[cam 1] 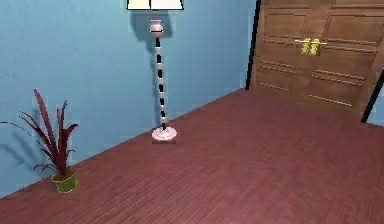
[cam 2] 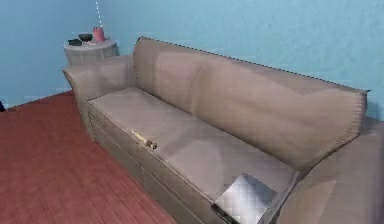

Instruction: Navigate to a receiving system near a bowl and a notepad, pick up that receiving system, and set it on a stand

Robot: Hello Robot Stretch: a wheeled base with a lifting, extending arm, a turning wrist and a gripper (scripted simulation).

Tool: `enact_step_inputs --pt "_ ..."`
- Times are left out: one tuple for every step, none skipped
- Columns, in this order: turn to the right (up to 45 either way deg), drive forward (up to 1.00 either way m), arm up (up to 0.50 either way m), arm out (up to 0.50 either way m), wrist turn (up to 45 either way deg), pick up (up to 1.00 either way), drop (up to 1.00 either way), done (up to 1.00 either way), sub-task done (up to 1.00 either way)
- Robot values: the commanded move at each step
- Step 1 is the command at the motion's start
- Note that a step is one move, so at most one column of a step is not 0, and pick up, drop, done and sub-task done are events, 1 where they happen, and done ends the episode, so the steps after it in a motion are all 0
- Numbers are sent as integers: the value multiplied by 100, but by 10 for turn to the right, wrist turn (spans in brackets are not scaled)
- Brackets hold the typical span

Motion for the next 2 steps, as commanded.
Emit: enact_step_inputs --pt "450 0 0 0 0 0 0 0 0" --pt "0 100 0 0 0 0 0 0 0"
